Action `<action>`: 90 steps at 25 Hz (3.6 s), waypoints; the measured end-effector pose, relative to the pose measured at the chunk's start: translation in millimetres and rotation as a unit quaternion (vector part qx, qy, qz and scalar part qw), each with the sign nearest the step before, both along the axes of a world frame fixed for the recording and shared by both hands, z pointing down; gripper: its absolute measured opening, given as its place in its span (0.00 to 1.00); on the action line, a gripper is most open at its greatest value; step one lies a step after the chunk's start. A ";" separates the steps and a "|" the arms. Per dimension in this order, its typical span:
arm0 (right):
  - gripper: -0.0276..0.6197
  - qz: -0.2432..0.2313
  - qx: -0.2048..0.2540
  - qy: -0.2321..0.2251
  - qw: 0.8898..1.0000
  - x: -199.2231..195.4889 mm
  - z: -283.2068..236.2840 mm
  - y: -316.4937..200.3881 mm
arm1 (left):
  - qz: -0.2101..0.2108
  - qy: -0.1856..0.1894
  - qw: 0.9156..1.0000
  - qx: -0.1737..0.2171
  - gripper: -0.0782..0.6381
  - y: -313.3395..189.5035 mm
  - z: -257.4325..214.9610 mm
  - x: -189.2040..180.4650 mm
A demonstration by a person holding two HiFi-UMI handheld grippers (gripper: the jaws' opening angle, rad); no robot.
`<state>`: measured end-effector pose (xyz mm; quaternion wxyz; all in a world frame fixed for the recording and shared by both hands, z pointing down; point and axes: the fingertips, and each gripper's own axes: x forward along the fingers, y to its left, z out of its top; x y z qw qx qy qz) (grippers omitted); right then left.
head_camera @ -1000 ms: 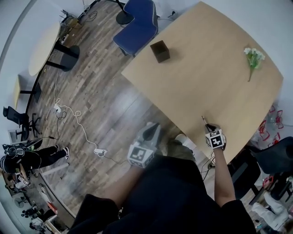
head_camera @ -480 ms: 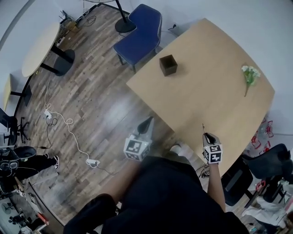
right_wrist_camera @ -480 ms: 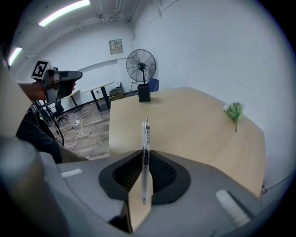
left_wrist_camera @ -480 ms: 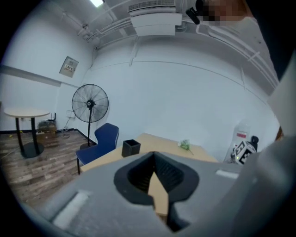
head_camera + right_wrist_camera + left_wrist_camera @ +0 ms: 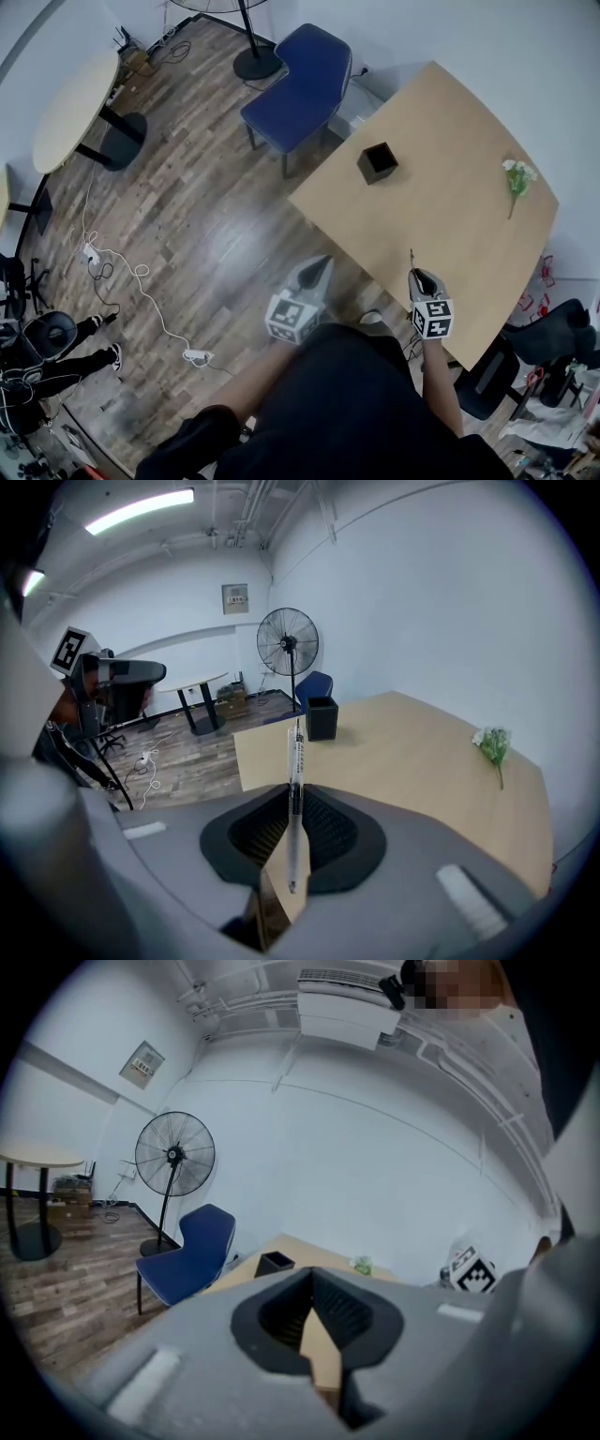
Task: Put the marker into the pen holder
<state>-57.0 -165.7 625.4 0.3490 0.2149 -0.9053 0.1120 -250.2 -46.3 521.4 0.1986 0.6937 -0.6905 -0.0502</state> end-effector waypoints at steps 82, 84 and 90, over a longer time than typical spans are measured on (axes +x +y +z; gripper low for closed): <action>0.13 0.142 -0.091 -0.170 0.971 -313.7 61.1 -268.0 | 0.048 -0.003 0.996 -0.074 0.11 -229.7 82.4 -215.8; 0.13 0.140 -0.092 -0.170 0.971 -313.5 60.4 -267.8 | 0.045 -0.005 0.996 -0.075 0.11 -228.8 82.1 -217.6; 0.13 0.135 -0.094 -0.170 0.972 -313.0 53.2 -260.4 | 0.037 -0.013 0.997 -0.064 0.11 -226.0 69.1 -227.0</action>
